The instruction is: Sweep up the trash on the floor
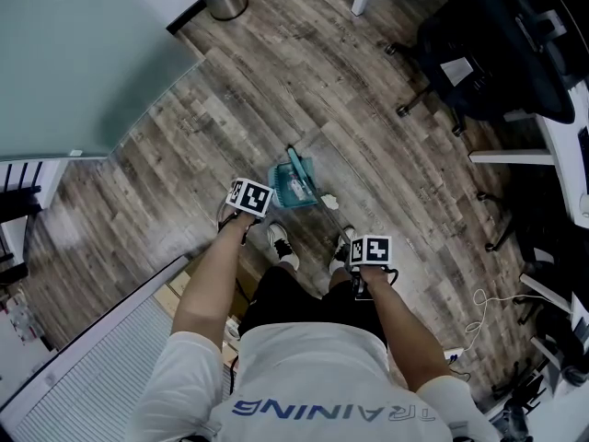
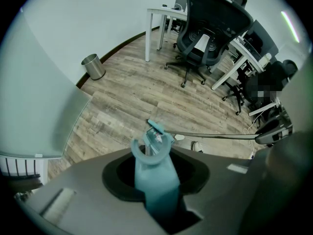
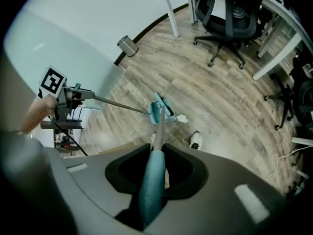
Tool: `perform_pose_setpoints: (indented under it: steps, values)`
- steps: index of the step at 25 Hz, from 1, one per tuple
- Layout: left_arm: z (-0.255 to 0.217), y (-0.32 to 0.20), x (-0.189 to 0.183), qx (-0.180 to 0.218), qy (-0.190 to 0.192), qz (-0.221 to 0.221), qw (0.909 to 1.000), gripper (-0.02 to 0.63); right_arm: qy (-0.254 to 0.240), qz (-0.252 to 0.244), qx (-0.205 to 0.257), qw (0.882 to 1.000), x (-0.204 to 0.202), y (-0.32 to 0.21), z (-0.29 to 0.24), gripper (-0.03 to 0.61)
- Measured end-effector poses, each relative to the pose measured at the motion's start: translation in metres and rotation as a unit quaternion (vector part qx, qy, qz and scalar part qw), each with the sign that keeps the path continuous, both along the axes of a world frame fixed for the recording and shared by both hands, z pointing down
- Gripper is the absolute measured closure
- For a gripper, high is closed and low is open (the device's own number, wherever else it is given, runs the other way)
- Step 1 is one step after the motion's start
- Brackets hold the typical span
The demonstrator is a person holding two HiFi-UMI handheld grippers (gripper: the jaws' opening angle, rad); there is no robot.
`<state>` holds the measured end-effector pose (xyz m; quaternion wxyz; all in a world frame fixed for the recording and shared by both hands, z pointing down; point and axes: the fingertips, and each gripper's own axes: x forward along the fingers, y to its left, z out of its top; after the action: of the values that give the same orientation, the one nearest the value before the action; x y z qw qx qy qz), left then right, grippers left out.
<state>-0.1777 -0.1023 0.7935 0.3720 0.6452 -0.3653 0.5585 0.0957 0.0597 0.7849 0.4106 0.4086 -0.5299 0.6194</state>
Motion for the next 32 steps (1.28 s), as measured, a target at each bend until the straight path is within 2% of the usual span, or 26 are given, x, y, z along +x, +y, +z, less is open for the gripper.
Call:
perform_pose_setpoints:
  steps: [4, 8, 12, 15, 18, 22, 26, 32]
  values:
    - [0.0, 0.0, 0.0, -0.002, -0.001, 0.0, 1.0, 0.515, -0.069, 0.059, -0.031, 0.995, -0.029, 0.01, -0.001, 0.469]
    - [0.0, -0.001, 0.0, -0.002, 0.0, 0.0, 1.0, 0.515, -0.063, 0.038, -0.025, 0.997, -0.037, 0.012, -0.002, 0.469]
    - [0.001, -0.001, -0.001, -0.004, 0.0, 0.0, 1.0, 0.515, -0.069, 0.04, -0.028, 0.996, -0.028, 0.008, 0.001, 0.469]
    - [0.001, -0.002, -0.002, -0.003, -0.002, 0.0, 1.0, 0.515, -0.078, 0.058, -0.034, 0.995, -0.018, 0.004, 0.001, 0.469]
    - [0.0, -0.003, -0.001, -0.005, -0.004, 0.002, 1.0, 0.517, -0.09, 0.101, -0.037, 0.99, -0.006, 0.001, -0.001, 0.469]
    - [0.0, -0.003, -0.002, -0.004, -0.005, 0.003, 1.0, 0.517, -0.081, 0.136, -0.024, 0.987, 0.024, 0.003, -0.006, 0.469]
    - [0.001, -0.004, -0.003, -0.004, -0.004, 0.004, 1.0, 0.517, -0.057, 0.183, -0.016, 0.981, 0.07, 0.012, -0.011, 0.469]
    - [-0.001, -0.004, -0.002, -0.002, -0.003, 0.005, 1.0, 0.517, 0.013, 0.235, -0.008, 0.972, 0.146, 0.037, -0.014, 0.469]
